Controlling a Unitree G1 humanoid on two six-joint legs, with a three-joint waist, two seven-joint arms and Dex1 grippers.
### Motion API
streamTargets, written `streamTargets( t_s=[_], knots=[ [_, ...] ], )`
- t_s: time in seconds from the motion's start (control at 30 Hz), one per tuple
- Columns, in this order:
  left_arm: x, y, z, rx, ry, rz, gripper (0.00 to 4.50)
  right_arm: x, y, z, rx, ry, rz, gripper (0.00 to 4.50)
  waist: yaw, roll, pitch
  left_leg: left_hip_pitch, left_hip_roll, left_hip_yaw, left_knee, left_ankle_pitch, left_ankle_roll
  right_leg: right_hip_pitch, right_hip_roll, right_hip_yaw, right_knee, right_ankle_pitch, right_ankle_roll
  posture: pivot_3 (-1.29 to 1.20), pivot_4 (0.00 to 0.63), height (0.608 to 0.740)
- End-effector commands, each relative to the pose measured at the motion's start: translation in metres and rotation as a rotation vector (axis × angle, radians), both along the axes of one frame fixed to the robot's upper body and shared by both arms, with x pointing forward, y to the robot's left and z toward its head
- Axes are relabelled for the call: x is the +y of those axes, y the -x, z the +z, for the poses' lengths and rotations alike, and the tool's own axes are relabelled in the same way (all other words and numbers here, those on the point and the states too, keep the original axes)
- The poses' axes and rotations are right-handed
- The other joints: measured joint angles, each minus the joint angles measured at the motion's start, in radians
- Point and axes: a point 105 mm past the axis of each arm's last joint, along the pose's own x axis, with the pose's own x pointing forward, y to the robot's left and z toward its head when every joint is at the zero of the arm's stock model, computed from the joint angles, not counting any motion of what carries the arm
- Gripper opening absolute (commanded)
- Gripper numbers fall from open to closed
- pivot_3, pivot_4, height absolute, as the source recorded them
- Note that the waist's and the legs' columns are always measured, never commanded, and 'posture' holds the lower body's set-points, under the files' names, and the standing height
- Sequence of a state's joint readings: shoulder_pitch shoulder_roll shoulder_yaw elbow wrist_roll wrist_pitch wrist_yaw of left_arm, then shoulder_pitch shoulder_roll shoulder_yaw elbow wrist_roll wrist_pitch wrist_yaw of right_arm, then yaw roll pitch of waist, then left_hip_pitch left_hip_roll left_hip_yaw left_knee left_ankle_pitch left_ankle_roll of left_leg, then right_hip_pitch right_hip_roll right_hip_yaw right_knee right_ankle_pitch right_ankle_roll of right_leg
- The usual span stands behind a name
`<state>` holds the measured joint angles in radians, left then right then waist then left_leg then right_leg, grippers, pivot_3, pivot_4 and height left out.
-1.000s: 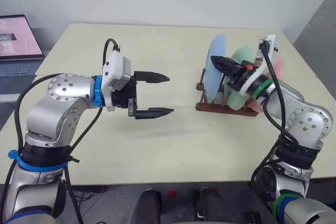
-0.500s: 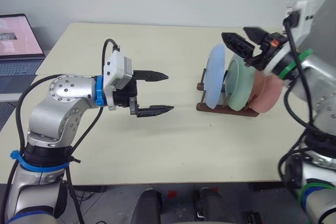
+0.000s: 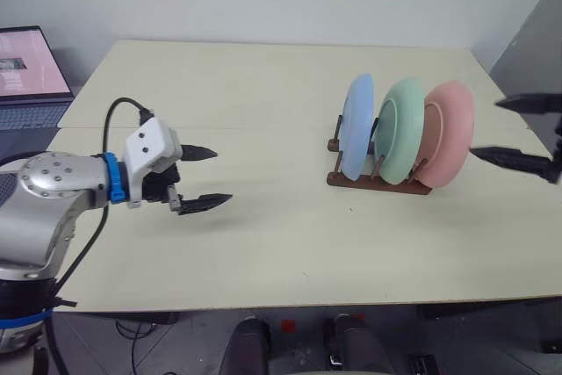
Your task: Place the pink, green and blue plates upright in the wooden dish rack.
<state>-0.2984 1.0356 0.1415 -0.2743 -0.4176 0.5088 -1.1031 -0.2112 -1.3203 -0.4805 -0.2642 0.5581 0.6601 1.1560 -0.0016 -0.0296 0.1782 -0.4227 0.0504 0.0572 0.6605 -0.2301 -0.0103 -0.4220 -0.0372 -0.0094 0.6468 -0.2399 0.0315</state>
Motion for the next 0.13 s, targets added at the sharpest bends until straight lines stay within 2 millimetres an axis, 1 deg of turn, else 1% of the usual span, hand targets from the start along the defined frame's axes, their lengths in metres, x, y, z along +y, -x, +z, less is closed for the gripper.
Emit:
streamTargets(
  t_s=[0.03, 0.07, 0.13],
  knots=[
    [0.013, 0.002, 0.010, -0.060, -0.035, 0.042, 4.50, -0.022, 0.014, -0.005, 0.042, 0.164, 0.003, 4.48, 0.001, 0.000, 0.000, 0.001, 0.000, 0.000, 0.000, 0.000, 0.000, 0.001, -0.001, 0.000, 0.000, 0.000, 0.000, 0.00, 0.150, 0.740],
    [0.014, 0.003, 0.009, -0.060, -0.033, 0.050, 4.50, -0.029, 0.017, -0.010, 0.069, 0.198, -0.003, 4.48, 0.001, 0.000, 0.000, 0.001, 0.001, 0.000, 0.000, 0.000, 0.000, 0.001, -0.001, 0.000, 0.000, 0.000, 0.000, 0.00, 0.150, 0.740],
    [0.015, 0.004, 0.008, -0.051, -0.016, 0.056, 4.50, -0.037, 0.018, -0.015, 0.077, 0.218, -0.013, 4.48, 0.001, 0.000, 0.000, 0.002, 0.006, 0.001, 0.000, 0.000, 0.000, 0.001, -0.002, 0.000, 0.000, 0.000, 0.000, 0.00, 0.150, 0.740]
  ],
)
